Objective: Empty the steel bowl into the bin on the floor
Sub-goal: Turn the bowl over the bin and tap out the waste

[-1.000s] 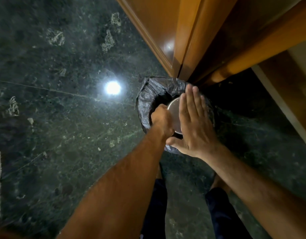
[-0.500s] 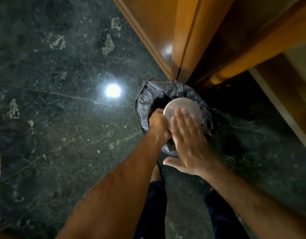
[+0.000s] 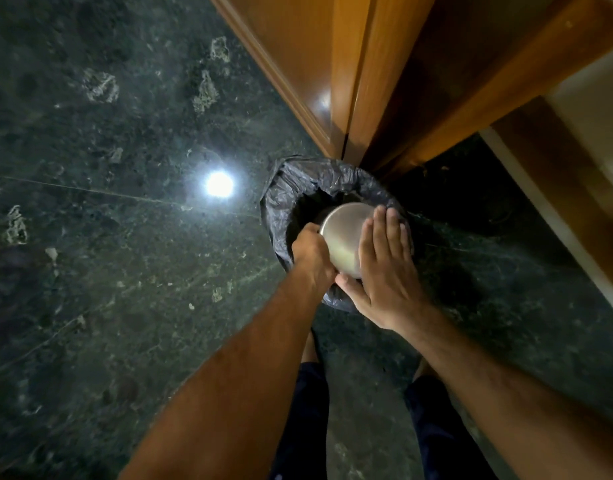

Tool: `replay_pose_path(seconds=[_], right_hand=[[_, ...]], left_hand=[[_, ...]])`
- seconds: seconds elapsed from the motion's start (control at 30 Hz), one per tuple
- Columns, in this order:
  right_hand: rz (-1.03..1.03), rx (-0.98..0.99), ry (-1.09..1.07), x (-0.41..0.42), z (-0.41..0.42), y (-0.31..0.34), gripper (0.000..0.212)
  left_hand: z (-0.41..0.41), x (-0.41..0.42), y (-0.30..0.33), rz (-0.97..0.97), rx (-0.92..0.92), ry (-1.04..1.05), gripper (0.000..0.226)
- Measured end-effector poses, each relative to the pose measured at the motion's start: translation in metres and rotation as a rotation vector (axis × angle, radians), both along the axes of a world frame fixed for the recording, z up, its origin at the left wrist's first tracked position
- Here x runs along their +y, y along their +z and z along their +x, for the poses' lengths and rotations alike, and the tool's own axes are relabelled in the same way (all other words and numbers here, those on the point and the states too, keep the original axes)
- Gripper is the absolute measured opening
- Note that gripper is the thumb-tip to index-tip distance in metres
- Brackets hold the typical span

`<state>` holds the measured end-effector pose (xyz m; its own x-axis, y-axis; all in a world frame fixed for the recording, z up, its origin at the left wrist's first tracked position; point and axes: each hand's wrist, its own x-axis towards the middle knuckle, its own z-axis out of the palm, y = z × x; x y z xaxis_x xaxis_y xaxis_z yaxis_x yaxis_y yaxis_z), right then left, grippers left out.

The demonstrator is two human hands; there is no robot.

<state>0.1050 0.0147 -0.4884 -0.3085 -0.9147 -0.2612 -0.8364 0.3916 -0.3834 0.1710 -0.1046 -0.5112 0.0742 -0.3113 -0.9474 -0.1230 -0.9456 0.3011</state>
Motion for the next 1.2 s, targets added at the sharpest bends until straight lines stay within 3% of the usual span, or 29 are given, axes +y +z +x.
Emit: replay_pose_path(seconds=[0.07,0.17,0.27,0.37,0.47,0.57,0.63,0.73,0.83,0.93,1.03,1.13,1.2], right_hand=[[-0.116,0.051,0.017,-0.007,-0.001,-0.003,0.098],[0.011,-0.022,0.07,-0.016,0.001,0.002,0.103],[-0.082,-0.005,0.119,-0.014,0.007,-0.002,0.108],[-0.008,-0.012,0.231,-0.015,0.013,0.001,0.107],[-0.095,-0.01,0.222,-0.006,0.017,0.0,0.11],[-0.03,-0.068,0.213,-0.001,0.019,0.003,0.108],[-0.124,-0.066,0.144,0.003,0.022,0.001,0.106],[-0.036,-0.078,0.186,0.001,0.021,0.002,0.109],[-0.154,-0.024,0.171,0.001,0.02,-0.001,0.106],[-0.052,-0.008,0.252,0.0,0.018,0.0,0.108],[-0.155,0.01,0.158,0.003,0.014,-0.003,0.102],[-0.038,-0.02,0.148,0.006,0.009,0.0,0.103],[-0.115,-0.009,0.16,0.008,0.011,0.0,0.099]], left_hand=[[-0.001,0.001,-0.002,-0.022,-0.017,-0.037,0.023],[-0.001,-0.001,-0.003,-0.001,-0.035,-0.069,0.03],[-0.001,-0.001,0.002,0.05,0.05,-0.059,0.033],[0.003,-0.001,0.006,0.067,0.093,-0.031,0.041],[0.003,-0.004,0.006,0.057,0.106,-0.013,0.047],[0.001,-0.003,0.009,0.07,0.075,0.014,0.048],[0.0,-0.004,0.01,0.085,0.063,0.016,0.049],[0.0,-0.005,0.008,0.076,0.059,0.045,0.048],[0.002,-0.006,0.006,0.086,0.048,0.042,0.049],[0.004,-0.004,0.005,0.092,0.063,0.038,0.046],[0.006,-0.003,0.004,0.102,0.081,0.001,0.048],[0.005,-0.004,0.001,0.087,0.055,0.008,0.037],[0.005,-0.003,0.0,0.094,0.058,-0.011,0.041]])
